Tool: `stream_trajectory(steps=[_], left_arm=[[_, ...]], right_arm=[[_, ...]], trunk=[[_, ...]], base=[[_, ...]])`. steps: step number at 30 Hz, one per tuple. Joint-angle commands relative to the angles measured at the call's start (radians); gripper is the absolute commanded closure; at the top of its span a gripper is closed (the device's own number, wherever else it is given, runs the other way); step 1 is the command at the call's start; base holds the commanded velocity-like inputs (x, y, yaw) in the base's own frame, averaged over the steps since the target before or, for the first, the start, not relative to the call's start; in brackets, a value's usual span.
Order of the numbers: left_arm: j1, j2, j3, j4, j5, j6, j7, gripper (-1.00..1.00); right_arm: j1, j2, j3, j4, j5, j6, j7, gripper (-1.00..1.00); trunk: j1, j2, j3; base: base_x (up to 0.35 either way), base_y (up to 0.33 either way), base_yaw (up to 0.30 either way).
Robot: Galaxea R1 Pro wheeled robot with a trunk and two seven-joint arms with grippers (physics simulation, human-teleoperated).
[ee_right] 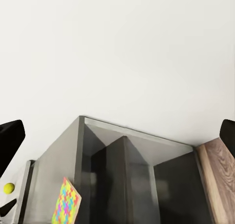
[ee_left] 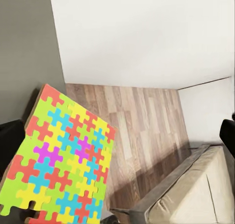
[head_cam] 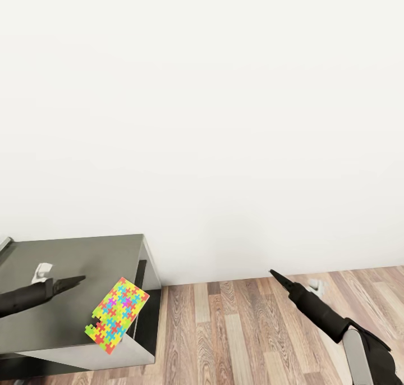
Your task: Put all the toys in the child's room - the three board games (two on the bed and one on the table), the two jigsaw puzzles on the table, and the tennis ball on the table - inside the toy box on the table in the child's room.
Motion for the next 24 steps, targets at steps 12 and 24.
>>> stream_trajectory(steps=[12,24], left_arm=[[-0.001,0.000,-0.006,0.000,-0.006,0.047,-0.134,-1.00],[-0.001,-0.021,-0.069,-0.016,-0.005,0.148,-0.137,-1.00]], right_arm=[[-0.001,0.003,0.057,0.000,0.047,0.005,-0.003,-1.00],[-0.001,0.016,0.128,0.000,0.101,-0.010,-0.006,-1.00]], trunk=[[0.001,-0.002,-0.002],[0.001,-0.002,-0.002]], base=[[0.000,0.000,0.000],[0.000,0.000,0.000]])
